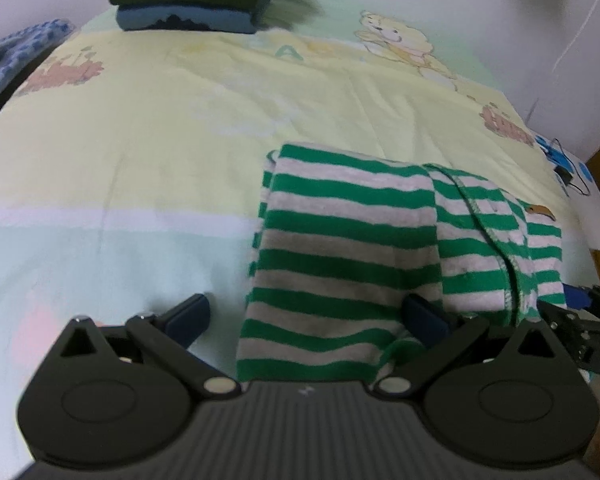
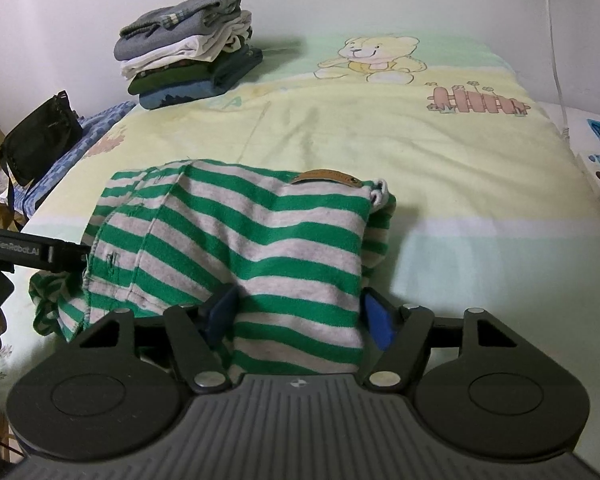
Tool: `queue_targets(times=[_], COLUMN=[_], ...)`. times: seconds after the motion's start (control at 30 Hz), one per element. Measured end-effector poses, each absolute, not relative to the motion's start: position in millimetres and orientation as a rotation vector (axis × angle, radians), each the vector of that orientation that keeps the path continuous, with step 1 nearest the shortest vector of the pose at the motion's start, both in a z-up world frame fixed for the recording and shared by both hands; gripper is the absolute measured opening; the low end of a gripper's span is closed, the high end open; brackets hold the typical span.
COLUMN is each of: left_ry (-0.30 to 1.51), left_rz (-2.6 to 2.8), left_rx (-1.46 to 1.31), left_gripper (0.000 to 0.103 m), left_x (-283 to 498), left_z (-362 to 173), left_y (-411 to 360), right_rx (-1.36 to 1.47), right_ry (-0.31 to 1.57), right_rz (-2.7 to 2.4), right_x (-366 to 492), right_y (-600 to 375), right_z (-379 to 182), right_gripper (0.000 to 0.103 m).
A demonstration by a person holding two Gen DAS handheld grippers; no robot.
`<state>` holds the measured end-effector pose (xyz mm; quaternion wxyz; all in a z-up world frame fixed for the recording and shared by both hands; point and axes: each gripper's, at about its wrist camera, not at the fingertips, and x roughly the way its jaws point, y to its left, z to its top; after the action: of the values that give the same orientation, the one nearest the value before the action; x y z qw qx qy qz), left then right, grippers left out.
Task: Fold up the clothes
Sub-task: 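Grasp the folded garment edge with the left gripper while the right gripper grasps it too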
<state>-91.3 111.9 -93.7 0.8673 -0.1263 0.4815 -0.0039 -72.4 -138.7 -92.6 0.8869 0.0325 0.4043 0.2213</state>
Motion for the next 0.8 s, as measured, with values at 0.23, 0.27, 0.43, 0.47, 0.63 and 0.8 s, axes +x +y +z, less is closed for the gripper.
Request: queue_targets(times=[0.23, 0.27, 0.43, 0.47, 0.63, 0.8], left_ry=[1.025, 1.019, 0.988, 0.984, 0.976, 0.978], left_rz=[-0.091, -0.102, -0.131, -0.136, -0.151, -0.155], left_rx=[-0.294, -0.299, -0.311, -0.316, -0.328, -0.297], left_gripper=[0.098, 0.096, 0.083, 0.081, 0.078, 0.09], left_x=[-87.9, -88.7, -94.2, -94.9, -96.8, -92.3], left_z=[-92.6, -92.4, -90.7, -90.6, -91.5, -94.0], left_y=[111.9, 110.7, 107.3, 108.1, 109.8, 114.0], right_rx=[0.073, 0.076, 0.094, 0.09, 0.096, 0.115], right_ry=[0.835, 0.833, 0.825, 0.822, 0.818, 0.824], right_rz=[0.476, 0.478, 0.512, 0.524, 0.553, 0.542], right_x=[-70.3, -70.2, -70.2, -70.5, -69.8, -68.3], right_y=[-140.7, -140.9, -142.3, -142.4, -144.9, -145.9], right_z=[-93.5, -93.7, -94.0, -93.8, -94.4, -95.8], right_gripper=[0.07, 0.07, 0.059, 0.055, 0.053, 0.058])
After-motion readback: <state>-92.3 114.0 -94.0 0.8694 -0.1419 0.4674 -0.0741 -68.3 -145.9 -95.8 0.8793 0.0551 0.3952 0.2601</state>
